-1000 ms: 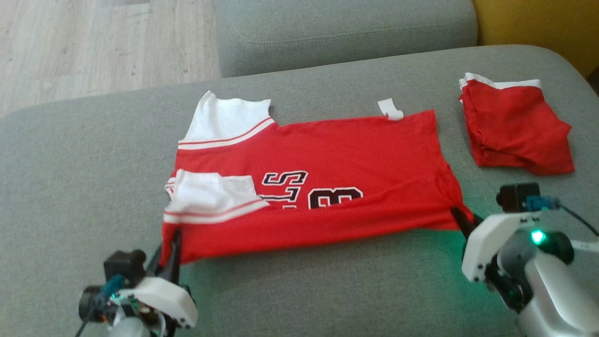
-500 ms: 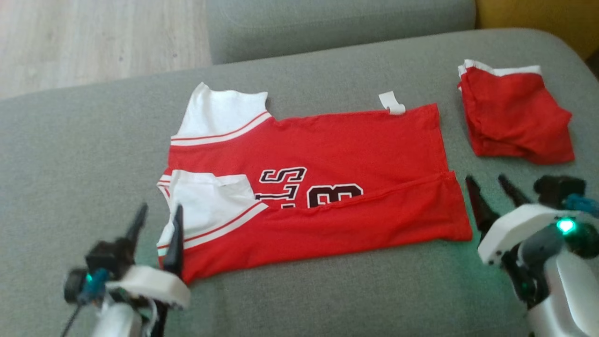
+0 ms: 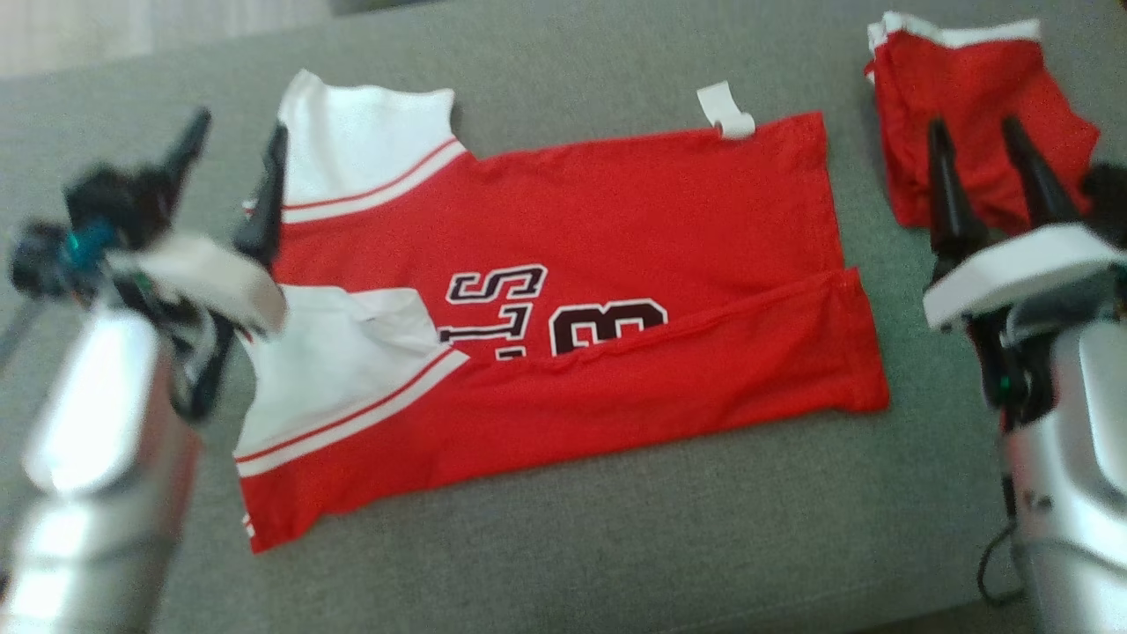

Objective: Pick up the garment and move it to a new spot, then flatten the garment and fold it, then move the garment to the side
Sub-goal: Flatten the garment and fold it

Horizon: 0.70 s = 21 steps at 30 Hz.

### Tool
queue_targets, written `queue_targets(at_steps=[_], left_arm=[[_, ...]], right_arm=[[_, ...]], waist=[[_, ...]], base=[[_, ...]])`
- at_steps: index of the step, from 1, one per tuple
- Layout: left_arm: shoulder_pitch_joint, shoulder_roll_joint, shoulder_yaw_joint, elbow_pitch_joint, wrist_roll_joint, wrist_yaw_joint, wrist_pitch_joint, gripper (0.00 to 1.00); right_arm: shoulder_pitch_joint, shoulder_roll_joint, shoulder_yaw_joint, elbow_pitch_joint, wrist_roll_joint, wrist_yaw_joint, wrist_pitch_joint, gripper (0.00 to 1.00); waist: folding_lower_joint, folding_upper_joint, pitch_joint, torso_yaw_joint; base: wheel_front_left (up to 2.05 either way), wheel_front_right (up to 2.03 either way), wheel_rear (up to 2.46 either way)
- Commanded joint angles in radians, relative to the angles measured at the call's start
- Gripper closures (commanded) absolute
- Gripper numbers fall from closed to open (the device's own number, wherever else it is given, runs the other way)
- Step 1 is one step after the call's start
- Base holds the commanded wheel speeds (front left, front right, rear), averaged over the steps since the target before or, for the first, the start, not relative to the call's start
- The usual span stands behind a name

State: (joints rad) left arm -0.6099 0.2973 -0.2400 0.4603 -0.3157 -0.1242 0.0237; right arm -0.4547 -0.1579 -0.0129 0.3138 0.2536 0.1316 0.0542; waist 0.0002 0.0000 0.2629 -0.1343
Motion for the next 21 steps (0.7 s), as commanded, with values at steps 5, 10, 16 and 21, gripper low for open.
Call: queue_targets(at_steps=[5,10,16,21], left_arm=[[-0.223,0.121,-0.05,0.06,-0.078,-0.006,0.136,0.0],[-0.335,0.207,-0.169,0.135,-0.159,-0.006,0.232,0.0],[-0.409,0.251,-0.245,0.221,-0.231,-0.006,0.266,0.0],[-0.444,0.251,-0.284,0.276,-0.289,-0.006,0.248,0.0]], right_arm=[[-0.123,-0.017,0.036,-0.02,-0.001,-0.001,-0.027,0.0],[-0.185,-0.023,0.04,-0.007,0.009,-0.001,-0.047,0.0],[-0.222,-0.021,0.05,0.01,0.015,-0.001,-0.065,0.0],[-0.233,-0.022,0.053,0.026,0.016,-0.001,-0.074,0.0]], waist=[[-0.0002,0.0,0.129,-0.046],[-0.0002,0.0,0.188,-0.068],[-0.0002,0.0,0.231,-0.091],[-0.0002,0.0,0.248,-0.102]], base=[[0.0,0.0,0.0],[0.0,0.0,0.0],[0.0,0.0,0.0],[0.0,0.0,0.0]])
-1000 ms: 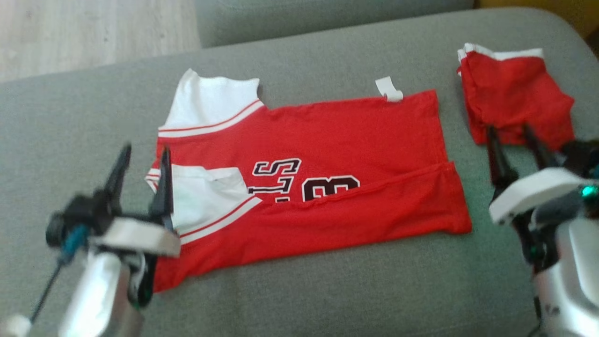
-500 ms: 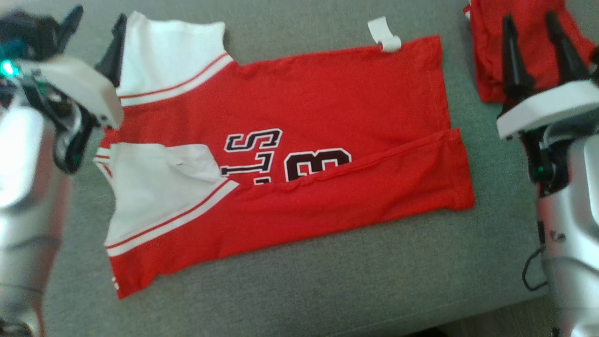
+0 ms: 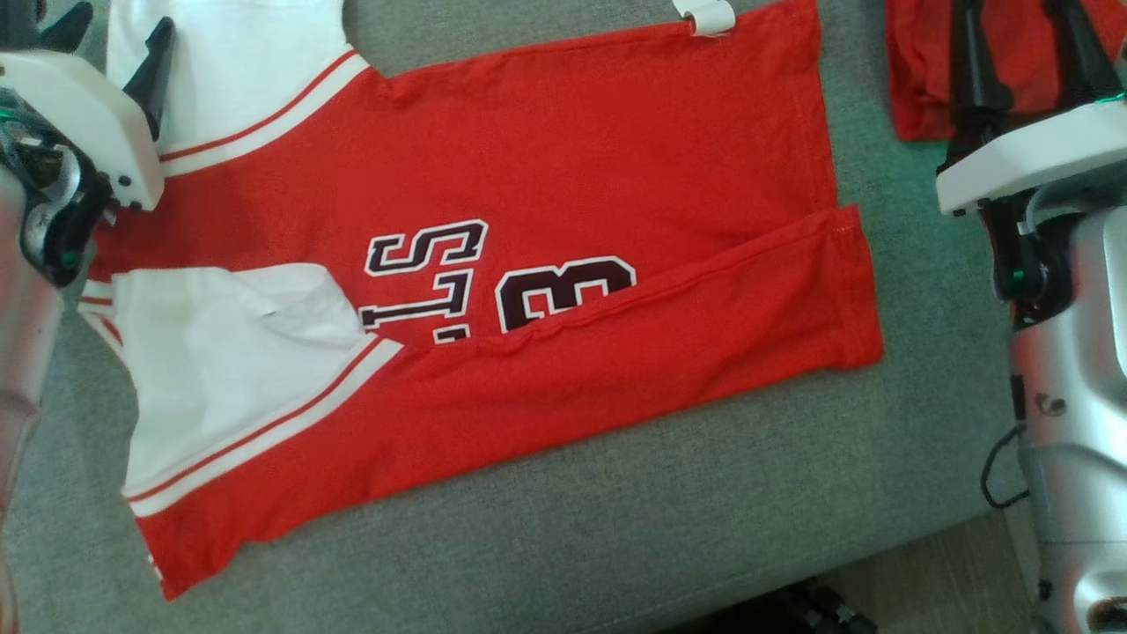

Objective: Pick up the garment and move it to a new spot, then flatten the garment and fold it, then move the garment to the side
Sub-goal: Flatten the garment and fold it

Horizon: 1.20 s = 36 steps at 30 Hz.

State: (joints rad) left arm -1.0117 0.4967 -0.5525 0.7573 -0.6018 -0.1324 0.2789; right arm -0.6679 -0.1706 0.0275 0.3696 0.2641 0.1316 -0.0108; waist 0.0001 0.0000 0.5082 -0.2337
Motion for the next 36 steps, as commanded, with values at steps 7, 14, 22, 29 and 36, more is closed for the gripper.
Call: queue_targets(at_steps=[7,14,22,29,36], left_arm=[[-0.084,0.044,-0.035,0.028,-0.055,0.002,-0.016,0.0],[-0.106,0.035,-0.101,0.061,-0.116,0.002,0.007,1.0],[-0.107,0.013,-0.137,0.031,-0.136,0.002,-0.166,1.0],[-0.074,-0.019,-0.175,-0.059,-0.145,0.002,-0.313,1.0],[-0.014,-0.016,-0.204,-0.19,-0.146,0.008,-0.339,1.0]], right_arm=[[-0.032,-0.012,0.019,-0.009,0.003,-0.001,-0.013,0.0],[-0.051,-0.024,0.028,0.005,-0.001,-0.001,-0.008,0.0],[-0.059,-0.084,0.085,0.022,0.034,-0.001,0.027,0.0],[-0.058,-0.172,0.169,0.081,0.109,-0.001,0.089,0.0],[-0.06,-0.224,0.213,0.196,0.228,-0.001,0.183,0.0]], waist=[[-0.0001,0.0,0.02,-0.013],[-0.0001,0.0,0.024,-0.003],[-0.0001,0.0,-0.018,0.056],[-0.0001,0.0,-0.078,0.148],[-0.0001,0.0,-0.104,0.23]], base=[[0.0,0.0,0.0],[0.0,0.0,0.0],[0.0,0.0,0.0],[0.0,0.0,0.0],[0.0,0.0,0.0]])
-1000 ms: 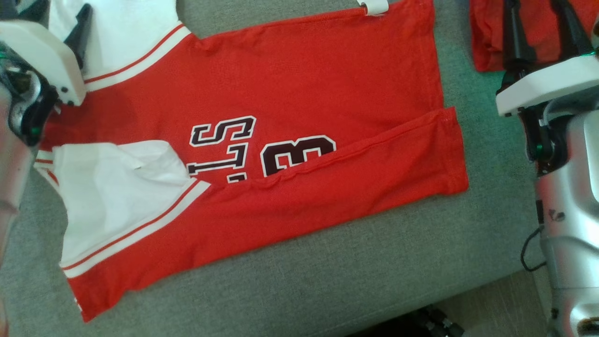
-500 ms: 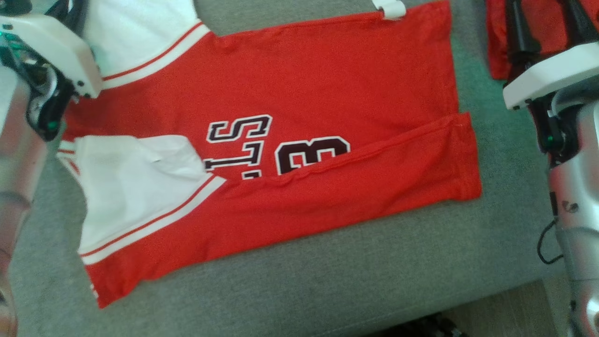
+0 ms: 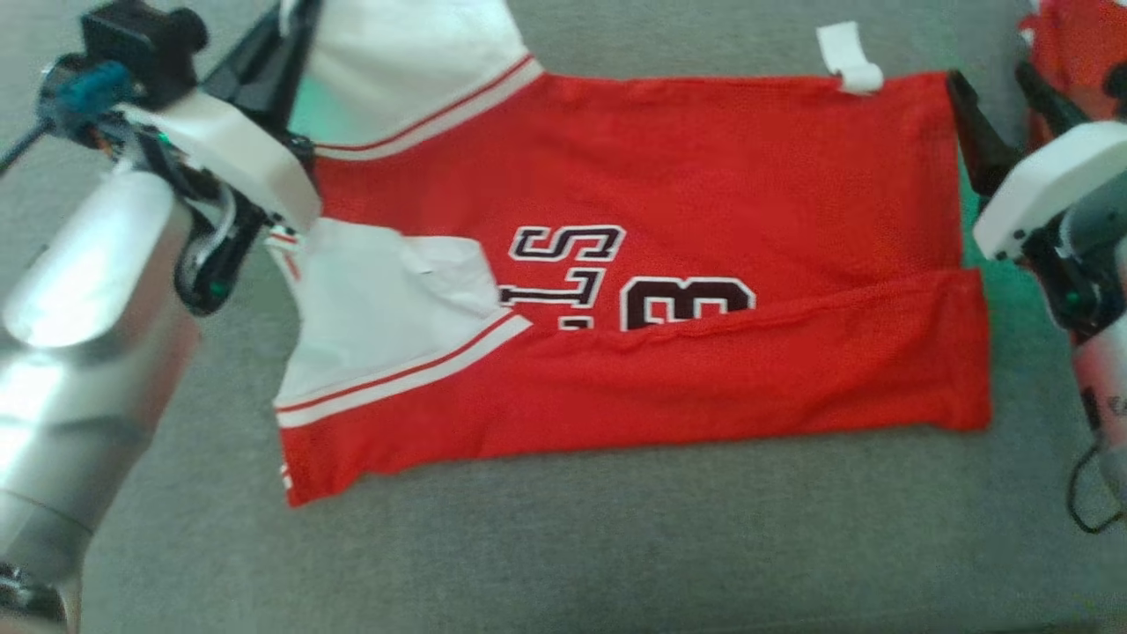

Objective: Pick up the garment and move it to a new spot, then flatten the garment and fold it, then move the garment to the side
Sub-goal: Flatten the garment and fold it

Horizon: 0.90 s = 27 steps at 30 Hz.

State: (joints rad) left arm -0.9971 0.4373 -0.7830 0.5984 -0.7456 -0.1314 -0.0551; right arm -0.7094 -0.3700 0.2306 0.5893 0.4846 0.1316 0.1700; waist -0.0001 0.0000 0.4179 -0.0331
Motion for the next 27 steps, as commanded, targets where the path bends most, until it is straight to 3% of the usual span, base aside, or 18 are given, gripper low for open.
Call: queue_targets(at_steps=[1,17,18,19,20,27], left_arm=[[-0.02,0.046,0.024,-0.052,-0.002,0.011,-0.003,1.0],[0.048,0.083,-0.001,-0.296,-0.006,0.081,0.071,1.0],[0.048,0.086,-0.001,-0.299,-0.004,0.084,0.073,1.0],[0.048,0.088,-0.001,-0.301,-0.005,0.087,0.075,1.0],[0.049,0.091,0.0,-0.3,-0.006,0.089,0.075,1.0],[0.04,0.115,0.035,-0.254,-0.014,0.116,0.05,1.0]], right_arm=[[-0.022,-0.032,0.017,-0.009,0.014,-0.001,0.008,0.0],[-0.129,-0.094,0.178,0.208,0.118,-0.001,0.104,0.0],[-0.134,-0.098,0.194,0.216,0.122,-0.001,0.109,0.27],[-0.14,-0.101,0.209,0.221,0.124,-0.001,0.109,0.93],[-0.148,-0.105,0.221,0.223,0.128,-0.001,0.104,1.0],[-0.224,-0.101,0.244,0.218,0.189,-0.001,0.014,1.0]], waist=[[0.0001,0.0,-0.014,0.038],[0.0001,0.0,0.04,0.109],[0.0001,0.0,0.043,0.109],[0.0001,0.0,0.045,0.108],[0.0001,0.0,0.046,0.106],[0.0001,0.0,0.042,0.076]], base=[[0.0,0.0,0.0],[0.0,0.0,0.0],[0.0,0.0,0.0],[0.0,0.0,0.0],[0.0,0.0,0.0],[0.0,0.0,0.0]])
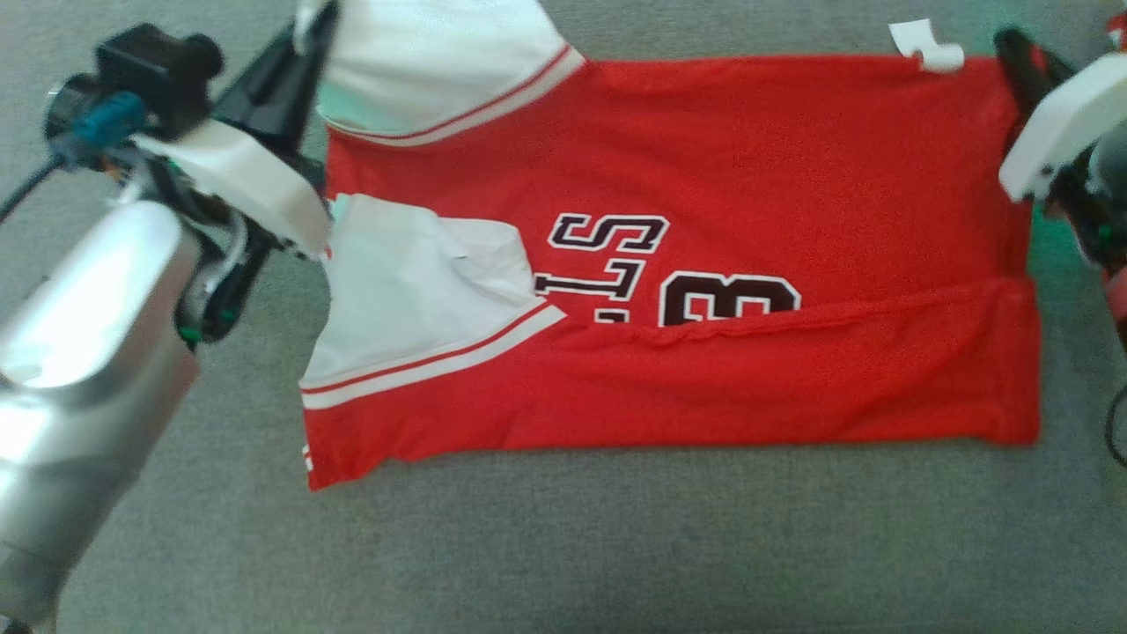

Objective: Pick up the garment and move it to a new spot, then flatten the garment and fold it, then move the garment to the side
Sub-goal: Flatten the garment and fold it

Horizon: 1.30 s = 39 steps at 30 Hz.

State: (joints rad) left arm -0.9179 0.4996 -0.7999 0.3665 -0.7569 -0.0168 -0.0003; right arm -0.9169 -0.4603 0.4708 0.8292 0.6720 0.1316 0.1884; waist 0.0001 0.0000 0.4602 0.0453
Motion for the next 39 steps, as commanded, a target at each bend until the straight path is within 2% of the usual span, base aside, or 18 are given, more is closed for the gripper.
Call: queue_targets(at_steps=[1,4,8,16,23,27,30,39], left_arm=[[-0.046,0.056,0.06,-0.009,-0.001,0.009,-0.011,1.0],[-0.081,0.063,0.073,0.043,0.016,0.024,-0.031,1.0],[-0.174,0.043,0.092,0.141,0.027,0.008,-0.066,1.0],[-0.324,-0.018,0.102,0.295,0.047,-0.042,-0.156,1.0],[-0.326,-0.061,0.065,0.372,0.042,-0.089,-0.195,1.0],[-0.279,-0.069,0.039,0.368,0.01,-0.105,-0.19,1.0],[-0.232,-0.055,0.007,0.339,-0.014,-0.111,-0.165,1.0],[-0.064,0.042,-0.102,0.157,-0.132,-0.114,-0.009,1.0]], right_arm=[[-0.03,-0.007,0.002,-0.025,0.016,-0.001,-0.016,1.0],[-0.076,0.003,-0.006,-0.033,0.055,-0.001,-0.044,1.0],[-0.165,0.018,-0.01,-0.028,0.089,-0.001,-0.088,1.0],[-0.283,0.052,-0.017,0.029,0.112,-0.001,-0.178,1.0],[-0.263,0.05,0.018,0.063,0.159,-0.001,-0.185,1.0],[-0.215,0.031,0.041,0.06,0.208,-0.001,-0.171,1.0],[-0.172,0.013,0.061,0.048,0.249,-0.001,-0.15,1.0],[-0.032,-0.063,0.135,0.013,0.35,-0.001,-0.045,1.0]], waist=[[-0.0001,0.0,0.001,-0.008],[-0.0001,0.0,0.009,-0.023],[-0.0001,0.0,0.028,-0.039],[-0.0001,0.0,0.048,-0.039],[-0.0001,0.0,0.033,-0.02],[-0.0001,0.0,0.008,-0.009],[-0.0001,0.0,-0.017,-0.002],[-0.0001,0.0,-0.085,0.019]], base=[[0.0,0.0,0.0],[0.0,0.0,0.0],[0.0,0.0,0.0],[0.0,0.0,0.0],[0.0,0.0,0.0],[0.0,0.0,0.0],[0.0,0.0,0.0],[0.0,0.0,0.0]])
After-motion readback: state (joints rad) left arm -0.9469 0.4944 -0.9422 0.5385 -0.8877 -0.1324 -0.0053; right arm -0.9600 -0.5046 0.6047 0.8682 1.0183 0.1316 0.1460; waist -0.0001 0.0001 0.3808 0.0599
